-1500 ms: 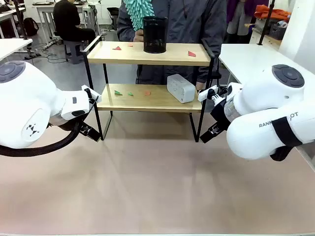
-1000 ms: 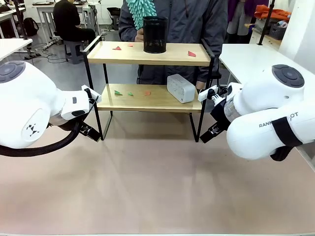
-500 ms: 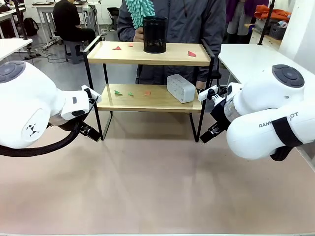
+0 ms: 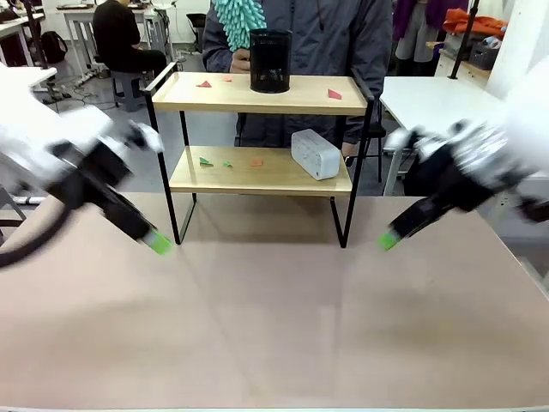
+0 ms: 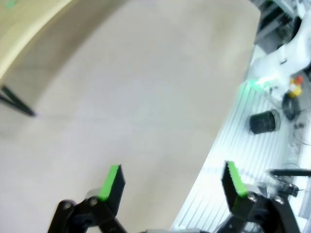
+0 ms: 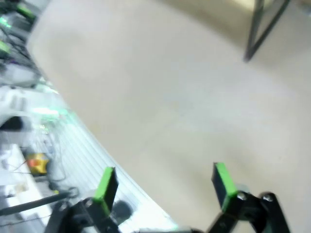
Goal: Clean the shelf.
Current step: Pick up the Duster from the human.
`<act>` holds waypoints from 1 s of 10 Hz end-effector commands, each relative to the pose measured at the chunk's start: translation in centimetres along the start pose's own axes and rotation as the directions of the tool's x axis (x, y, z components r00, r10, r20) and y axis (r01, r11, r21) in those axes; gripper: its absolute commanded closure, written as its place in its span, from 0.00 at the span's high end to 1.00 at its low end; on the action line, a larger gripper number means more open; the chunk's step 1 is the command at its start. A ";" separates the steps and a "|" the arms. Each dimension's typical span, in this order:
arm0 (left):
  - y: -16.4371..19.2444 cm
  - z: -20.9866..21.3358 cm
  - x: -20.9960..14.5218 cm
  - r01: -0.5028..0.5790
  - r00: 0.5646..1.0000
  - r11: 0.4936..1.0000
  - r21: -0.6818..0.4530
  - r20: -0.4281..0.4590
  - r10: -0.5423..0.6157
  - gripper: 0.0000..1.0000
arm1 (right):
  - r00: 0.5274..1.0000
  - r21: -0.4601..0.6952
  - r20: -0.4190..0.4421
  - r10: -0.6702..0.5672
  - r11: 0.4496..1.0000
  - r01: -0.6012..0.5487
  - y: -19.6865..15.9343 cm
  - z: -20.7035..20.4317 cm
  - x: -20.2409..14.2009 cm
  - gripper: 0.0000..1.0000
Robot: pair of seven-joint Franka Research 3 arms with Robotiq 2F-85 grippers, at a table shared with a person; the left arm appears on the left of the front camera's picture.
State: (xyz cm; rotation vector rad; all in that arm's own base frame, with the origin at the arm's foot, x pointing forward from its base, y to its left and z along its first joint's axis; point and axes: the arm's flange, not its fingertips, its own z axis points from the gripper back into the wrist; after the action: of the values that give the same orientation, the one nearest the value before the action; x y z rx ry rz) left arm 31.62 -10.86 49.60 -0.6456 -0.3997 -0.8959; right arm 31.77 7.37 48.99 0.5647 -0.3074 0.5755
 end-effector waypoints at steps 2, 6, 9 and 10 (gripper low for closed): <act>4.9 12.5 -10.2 -0.343 0.837 0.939 -0.015 0.449 0.313 1.00 | 0.715 0.457 0.403 -0.571 0.802 0.384 -10.1 12.8 -11.5 1.00; 6.3 18.6 -15.7 -0.424 0.779 0.904 -0.058 0.486 0.396 1.00 | 0.187 0.617 0.551 -0.813 0.548 0.565 -16.2 9.4 -19.4 1.00; 6.3 18.6 -15.7 -0.424 0.779 0.904 -0.058 0.486 0.396 1.00 | 0.691 0.439 0.338 -0.639 0.756 0.484 -15.3 15.0 -23.2 1.00; 6.3 18.6 -15.7 -0.424 0.779 0.904 -0.058 0.486 0.396 1.00 | 0.691 0.439 0.338 -0.639 0.756 0.484 -15.3 15.0 -23.2 1.00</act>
State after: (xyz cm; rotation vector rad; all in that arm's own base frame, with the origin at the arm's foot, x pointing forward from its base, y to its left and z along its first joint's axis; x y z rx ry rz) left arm 27.05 12.59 52.47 -0.8579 -0.6701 -0.2761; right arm 21.34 -21.46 44.51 1.0880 -0.4554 -0.1886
